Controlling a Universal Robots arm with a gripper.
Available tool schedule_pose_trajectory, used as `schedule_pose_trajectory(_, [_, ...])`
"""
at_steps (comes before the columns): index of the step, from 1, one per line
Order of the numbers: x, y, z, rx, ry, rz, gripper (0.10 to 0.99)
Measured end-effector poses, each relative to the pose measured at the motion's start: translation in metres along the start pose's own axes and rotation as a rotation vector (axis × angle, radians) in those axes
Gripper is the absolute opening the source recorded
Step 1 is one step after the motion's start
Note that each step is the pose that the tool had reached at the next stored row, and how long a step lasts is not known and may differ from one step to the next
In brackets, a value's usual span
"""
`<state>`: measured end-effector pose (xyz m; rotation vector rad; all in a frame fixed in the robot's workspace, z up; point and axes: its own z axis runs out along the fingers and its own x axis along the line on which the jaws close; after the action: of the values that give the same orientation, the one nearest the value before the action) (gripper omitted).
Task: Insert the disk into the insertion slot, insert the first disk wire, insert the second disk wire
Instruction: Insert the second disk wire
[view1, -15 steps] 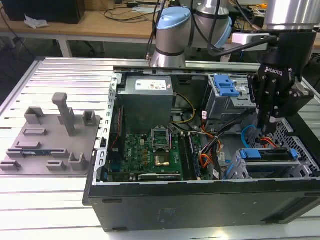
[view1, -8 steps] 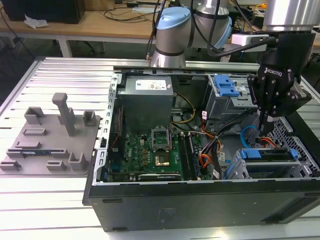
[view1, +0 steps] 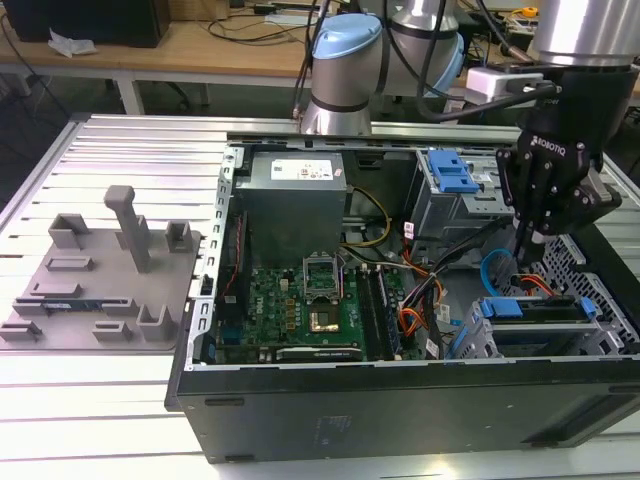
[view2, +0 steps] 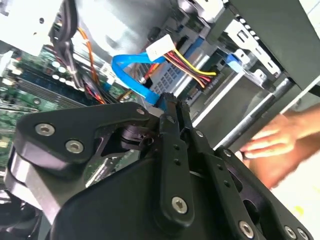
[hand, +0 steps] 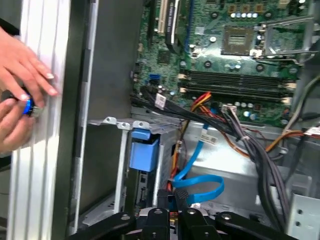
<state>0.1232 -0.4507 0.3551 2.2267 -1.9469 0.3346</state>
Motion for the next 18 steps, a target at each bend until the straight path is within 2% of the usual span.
schedule_pose_trajectory(1, [0.0018,0.0001,-0.0011,0.003,-0.0269,0.002,0.161])
schedule_pose_trajectory(2, [0.0032,0.0003,-0.0018,0.006,-0.0474,0.003,0.161])
schedule_pose_trajectory(3, [0.0046,0.0005,-0.0023,0.008,-0.0761,0.006,0.161])
schedule_pose_trajectory(4, [0.0047,0.0005,-0.0023,0.009,-0.0856,0.010,0.161])
schedule_pose_trajectory(6, [0.0049,0.0005,-0.0023,0.005,-0.0903,0.028,0.161])
schedule_pose_trajectory(11, [0.0054,0.0006,-0.0023,-0.013,-0.0883,0.095,0.161])
schedule_pose_trajectory(18, [0.0058,-0.0040,-0.0013,-0.031,-0.0882,0.130,0.161])
